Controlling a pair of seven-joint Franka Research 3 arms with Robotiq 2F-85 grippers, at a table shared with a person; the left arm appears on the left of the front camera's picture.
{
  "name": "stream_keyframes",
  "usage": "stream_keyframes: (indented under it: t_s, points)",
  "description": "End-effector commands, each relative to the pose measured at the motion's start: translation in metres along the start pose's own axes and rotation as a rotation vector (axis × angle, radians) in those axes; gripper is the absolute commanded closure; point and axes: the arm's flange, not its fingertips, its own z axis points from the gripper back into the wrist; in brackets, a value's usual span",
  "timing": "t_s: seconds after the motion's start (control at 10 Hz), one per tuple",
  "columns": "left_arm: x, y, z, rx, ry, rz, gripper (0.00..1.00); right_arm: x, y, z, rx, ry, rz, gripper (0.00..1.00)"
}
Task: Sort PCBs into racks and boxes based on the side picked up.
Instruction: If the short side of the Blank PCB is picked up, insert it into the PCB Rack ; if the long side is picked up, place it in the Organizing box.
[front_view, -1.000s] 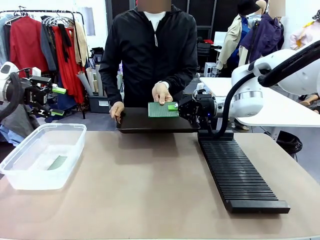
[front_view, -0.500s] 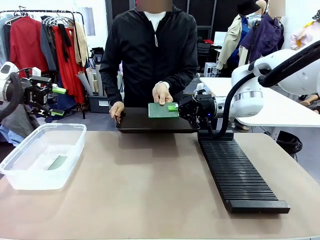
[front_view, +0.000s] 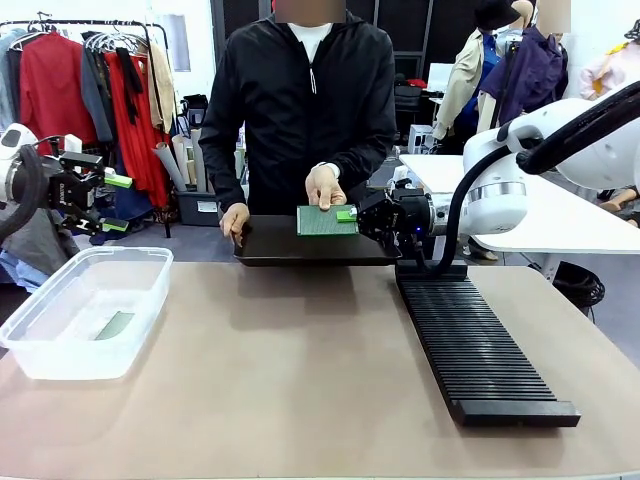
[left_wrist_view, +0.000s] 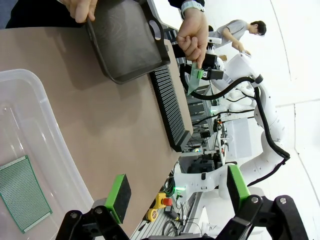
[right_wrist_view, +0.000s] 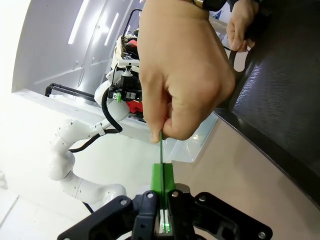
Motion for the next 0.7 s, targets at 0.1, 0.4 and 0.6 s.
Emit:
stream_keyframes:
  t_s: [0.1, 0.4, 0.6]
  points:
    - [-0.0006, -0.0018, 0.0009, 0.007, -0.004, 0.005, 0.0, 0.0006, 0.0003, -0.0016, 0.001, -0.007, 0.007, 1.0]
    - [-0.0006, -0.0018, 0.0009, 0.007, -0.004, 0.005, 0.0, 0.0006, 0.0003, -0.0016, 0.001, -0.007, 0.007, 1.0]
    - [-0.0006, -0.0018, 0.0009, 0.007, -0.004, 0.005, 0.0, 0.0006, 0.0003, -0.0016, 0.001, -0.007, 0.007, 1.0]
